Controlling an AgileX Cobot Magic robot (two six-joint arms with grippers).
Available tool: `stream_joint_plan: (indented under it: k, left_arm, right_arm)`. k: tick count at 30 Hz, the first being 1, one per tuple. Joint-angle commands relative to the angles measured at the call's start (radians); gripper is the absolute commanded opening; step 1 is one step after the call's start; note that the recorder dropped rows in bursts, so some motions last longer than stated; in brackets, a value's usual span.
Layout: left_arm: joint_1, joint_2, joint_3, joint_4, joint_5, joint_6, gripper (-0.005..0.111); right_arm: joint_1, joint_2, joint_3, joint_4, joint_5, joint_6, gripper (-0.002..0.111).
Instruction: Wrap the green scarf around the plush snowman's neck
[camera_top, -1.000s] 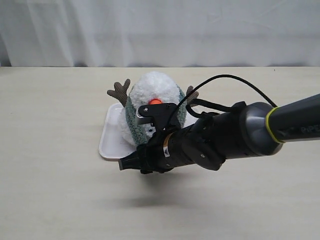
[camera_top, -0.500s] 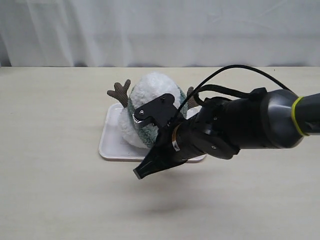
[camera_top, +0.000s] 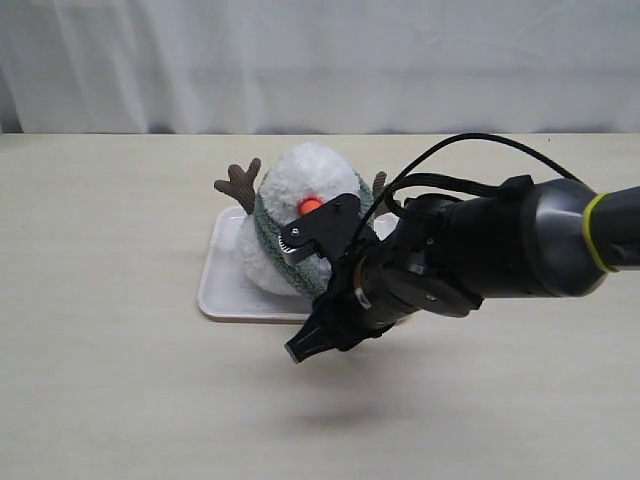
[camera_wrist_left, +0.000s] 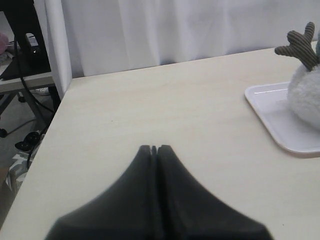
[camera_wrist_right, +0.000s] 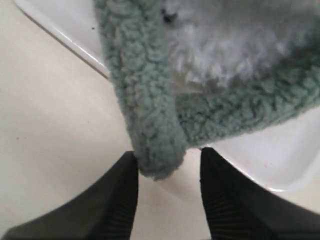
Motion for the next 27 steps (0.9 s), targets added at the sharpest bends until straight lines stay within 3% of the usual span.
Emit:
stream_joint_plan:
  k: [1, 8, 17, 24, 27]
  left_arm:
    - [-0.005, -0.003, 0.003, -0.004, -0.008, -0.006, 0.000]
    - [-0.005, -0.003, 0.003, -0.004, -0.008, -0.006, 0.000]
    - [-0.005, -0.003, 0.003, -0.004, -0.008, -0.006, 0.000]
    - [-0.005, -0.003, 0.003, -0.004, -0.008, -0.006, 0.000]
    - [-0.005, -0.003, 0.003, -0.004, -0.008, -0.006, 0.000]
  right_arm:
    - [-0.002, -0.009, -0.004, -0.005, 0.024, 0.077, 0.048]
    - [-0.002, 0.021, -0.004, -0.062, -0.052, 0.189, 0.062]
    - [-0.002, 0.053, -0.004, -0.217, -0.120, 0.322, 0.062]
    - [-0.002, 0.053, -0.002, -0.217, -0.212, 0.353, 0.044]
    - [-0.002, 0.053, -0.002, -0.212, -0.188, 0.353, 0.042]
